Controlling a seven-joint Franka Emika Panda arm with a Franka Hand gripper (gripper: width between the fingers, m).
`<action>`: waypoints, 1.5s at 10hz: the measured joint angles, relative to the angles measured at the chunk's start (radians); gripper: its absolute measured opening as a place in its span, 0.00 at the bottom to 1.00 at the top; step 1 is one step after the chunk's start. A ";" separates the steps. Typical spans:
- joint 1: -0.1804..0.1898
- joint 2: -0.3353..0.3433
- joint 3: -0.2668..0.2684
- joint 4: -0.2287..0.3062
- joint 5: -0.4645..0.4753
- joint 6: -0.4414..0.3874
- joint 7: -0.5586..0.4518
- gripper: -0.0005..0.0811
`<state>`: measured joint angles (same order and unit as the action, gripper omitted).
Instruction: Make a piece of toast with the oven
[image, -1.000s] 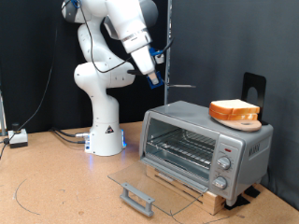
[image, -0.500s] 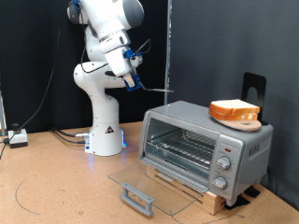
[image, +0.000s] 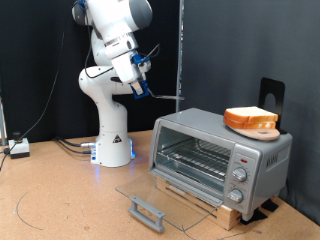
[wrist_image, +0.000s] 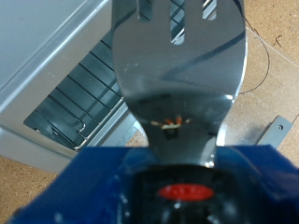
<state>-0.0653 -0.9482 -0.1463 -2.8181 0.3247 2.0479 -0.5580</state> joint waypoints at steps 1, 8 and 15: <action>-0.001 0.009 0.000 0.002 0.000 0.001 0.000 0.50; 0.025 0.141 0.042 0.039 0.008 0.026 -0.016 0.50; 0.100 0.282 0.010 0.098 0.035 0.087 -0.228 0.50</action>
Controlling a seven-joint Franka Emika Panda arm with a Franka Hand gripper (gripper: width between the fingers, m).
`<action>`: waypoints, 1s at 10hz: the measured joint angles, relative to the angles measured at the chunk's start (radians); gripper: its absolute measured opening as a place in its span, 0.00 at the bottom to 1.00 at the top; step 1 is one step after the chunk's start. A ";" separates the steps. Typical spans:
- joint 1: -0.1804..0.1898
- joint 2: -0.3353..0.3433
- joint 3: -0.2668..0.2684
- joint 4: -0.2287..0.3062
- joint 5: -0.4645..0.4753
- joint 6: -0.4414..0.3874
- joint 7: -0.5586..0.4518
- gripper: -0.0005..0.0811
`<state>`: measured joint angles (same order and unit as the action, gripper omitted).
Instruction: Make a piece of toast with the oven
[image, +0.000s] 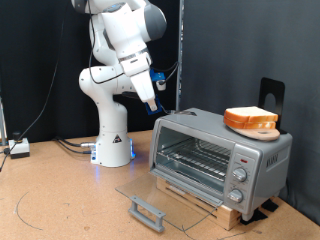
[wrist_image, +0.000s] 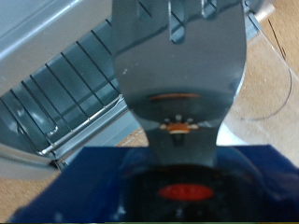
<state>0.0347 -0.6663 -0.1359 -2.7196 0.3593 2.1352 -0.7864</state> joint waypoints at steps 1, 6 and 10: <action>0.015 0.037 -0.008 0.028 -0.011 -0.021 -0.064 0.50; 0.025 0.133 -0.008 0.081 0.005 -0.019 -0.099 0.50; 0.042 0.138 0.003 0.068 0.062 0.013 -0.099 0.50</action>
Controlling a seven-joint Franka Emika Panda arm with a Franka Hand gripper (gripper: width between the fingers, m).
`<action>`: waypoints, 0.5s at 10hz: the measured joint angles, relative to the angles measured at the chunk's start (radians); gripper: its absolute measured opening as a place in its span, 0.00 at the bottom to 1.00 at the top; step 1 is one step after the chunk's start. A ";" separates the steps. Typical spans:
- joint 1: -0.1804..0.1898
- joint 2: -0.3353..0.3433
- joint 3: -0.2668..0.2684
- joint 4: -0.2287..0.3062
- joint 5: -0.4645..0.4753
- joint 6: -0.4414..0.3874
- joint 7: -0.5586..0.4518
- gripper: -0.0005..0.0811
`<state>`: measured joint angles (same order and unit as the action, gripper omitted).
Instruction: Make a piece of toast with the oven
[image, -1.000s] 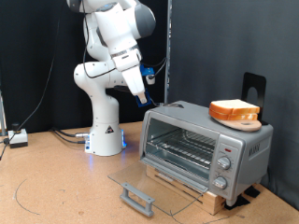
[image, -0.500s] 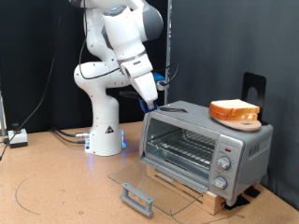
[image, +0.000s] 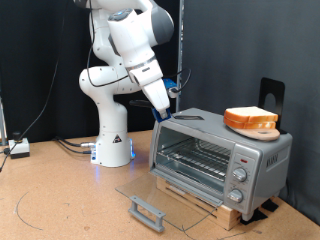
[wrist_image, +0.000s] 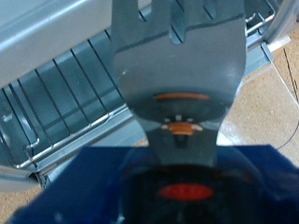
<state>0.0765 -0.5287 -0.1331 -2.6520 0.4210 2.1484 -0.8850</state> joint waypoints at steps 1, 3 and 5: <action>0.009 0.003 0.012 -0.003 0.012 0.016 0.001 0.50; 0.021 0.014 0.047 -0.004 0.025 0.040 0.025 0.50; 0.028 0.035 0.083 -0.003 0.041 0.065 0.058 0.50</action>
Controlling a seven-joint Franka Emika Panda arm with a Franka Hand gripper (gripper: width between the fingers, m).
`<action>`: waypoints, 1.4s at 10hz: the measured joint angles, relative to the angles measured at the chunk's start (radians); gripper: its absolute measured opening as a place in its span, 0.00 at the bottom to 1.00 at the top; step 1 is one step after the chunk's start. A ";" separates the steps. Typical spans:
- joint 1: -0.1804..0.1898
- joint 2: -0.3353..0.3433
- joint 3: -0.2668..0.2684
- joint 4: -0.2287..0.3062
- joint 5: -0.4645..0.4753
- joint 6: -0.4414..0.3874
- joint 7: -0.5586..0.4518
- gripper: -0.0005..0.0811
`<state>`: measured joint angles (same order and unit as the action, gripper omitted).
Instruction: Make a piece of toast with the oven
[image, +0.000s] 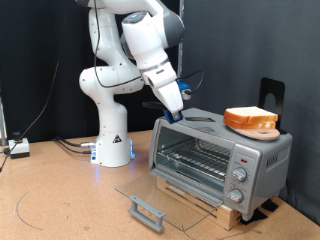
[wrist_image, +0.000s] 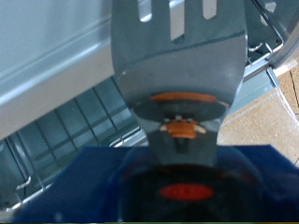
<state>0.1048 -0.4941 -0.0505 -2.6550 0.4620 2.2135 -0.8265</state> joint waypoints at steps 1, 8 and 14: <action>0.004 0.008 0.011 0.002 0.015 0.013 0.003 0.50; 0.011 0.026 0.029 0.053 0.066 0.019 0.007 0.50; 0.010 0.038 0.053 0.054 0.042 0.007 0.033 0.50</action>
<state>0.1144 -0.4561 0.0021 -2.6008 0.5036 2.2200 -0.7931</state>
